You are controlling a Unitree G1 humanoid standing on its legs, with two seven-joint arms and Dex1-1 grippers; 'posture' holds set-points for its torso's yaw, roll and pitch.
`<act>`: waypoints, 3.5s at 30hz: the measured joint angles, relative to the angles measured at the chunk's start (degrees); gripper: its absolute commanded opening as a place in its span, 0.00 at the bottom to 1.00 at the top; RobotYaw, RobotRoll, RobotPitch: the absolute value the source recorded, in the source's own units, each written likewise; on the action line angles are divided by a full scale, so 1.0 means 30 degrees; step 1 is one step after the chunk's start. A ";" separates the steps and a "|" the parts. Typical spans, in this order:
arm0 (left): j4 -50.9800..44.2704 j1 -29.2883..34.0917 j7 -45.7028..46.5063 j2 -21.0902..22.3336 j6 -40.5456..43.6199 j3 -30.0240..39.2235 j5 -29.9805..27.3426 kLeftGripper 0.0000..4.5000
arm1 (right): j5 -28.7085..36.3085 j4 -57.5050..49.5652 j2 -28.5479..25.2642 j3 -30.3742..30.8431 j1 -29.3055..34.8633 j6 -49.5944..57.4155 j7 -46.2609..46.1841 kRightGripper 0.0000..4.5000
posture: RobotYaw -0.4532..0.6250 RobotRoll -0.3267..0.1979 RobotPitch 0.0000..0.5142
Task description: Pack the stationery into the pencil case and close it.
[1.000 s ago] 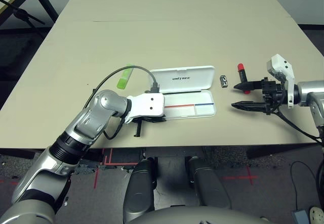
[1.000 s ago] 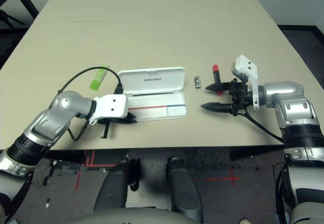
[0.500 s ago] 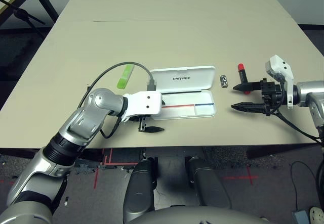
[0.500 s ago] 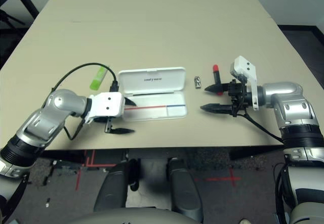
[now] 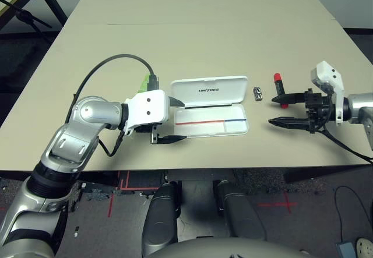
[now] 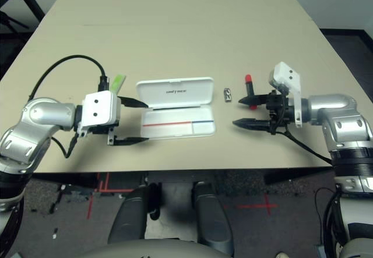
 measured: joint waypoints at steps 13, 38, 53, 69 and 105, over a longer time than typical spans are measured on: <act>-0.1241 0.0468 0.0262 0.0639 0.0614 0.0207 -0.0645 1.00 | -0.0038 -0.1283 -0.0685 -0.0217 -0.1644 0.7225 -0.5890 1.00 | 0.41 0.62 0.35; -0.2194 0.0647 0.1107 0.0325 0.1310 -0.1610 -0.0675 1.00 | -0.1580 0.3263 0.2343 0.0895 -0.6967 1.3438 -1.3986 1.00 | 0.45 0.62 0.40; -0.2588 0.0634 0.1352 0.0520 0.1485 -0.1713 -0.0674 1.00 | -0.3447 0.7660 0.4255 0.2397 -0.8266 0.9484 -1.3760 1.00 | 0.49 0.62 0.36; -0.2732 0.0637 0.1460 0.0593 0.1712 -0.1714 -0.0676 1.00 | -0.3843 0.7754 0.3952 0.2463 -0.8247 0.9606 -1.2902 0.11 | 0.48 0.62 0.37; -0.1399 -0.0253 -0.0339 0.1358 0.0759 -0.2303 -0.0433 1.00 | -0.1937 -0.3721 -0.5210 0.5404 -0.4085 -0.0411 0.4583 0.11 | 0.41 0.62 0.37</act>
